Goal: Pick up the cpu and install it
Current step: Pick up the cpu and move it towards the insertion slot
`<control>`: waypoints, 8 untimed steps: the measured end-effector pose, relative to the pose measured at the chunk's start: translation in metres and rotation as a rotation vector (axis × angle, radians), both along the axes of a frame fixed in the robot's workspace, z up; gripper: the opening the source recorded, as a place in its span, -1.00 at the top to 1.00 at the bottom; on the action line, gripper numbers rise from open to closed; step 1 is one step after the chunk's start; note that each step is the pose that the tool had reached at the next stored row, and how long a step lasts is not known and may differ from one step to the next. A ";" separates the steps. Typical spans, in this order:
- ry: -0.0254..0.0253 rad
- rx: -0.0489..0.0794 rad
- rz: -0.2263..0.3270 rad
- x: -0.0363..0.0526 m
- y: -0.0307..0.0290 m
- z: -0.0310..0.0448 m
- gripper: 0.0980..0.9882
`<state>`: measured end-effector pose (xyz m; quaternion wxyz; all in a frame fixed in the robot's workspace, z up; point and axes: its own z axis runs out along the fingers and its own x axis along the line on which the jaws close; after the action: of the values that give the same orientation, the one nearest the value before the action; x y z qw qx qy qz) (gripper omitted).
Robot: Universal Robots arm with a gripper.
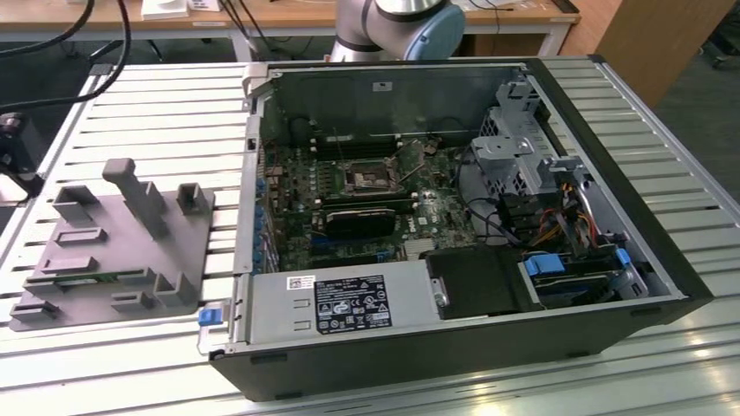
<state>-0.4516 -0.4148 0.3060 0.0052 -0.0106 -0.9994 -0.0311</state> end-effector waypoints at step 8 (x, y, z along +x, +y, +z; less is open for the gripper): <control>0.0000 0.001 0.000 0.0000 0.0000 0.0284 0.00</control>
<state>-0.4516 -0.4148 0.3344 0.0051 -0.0106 -0.9994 -0.0315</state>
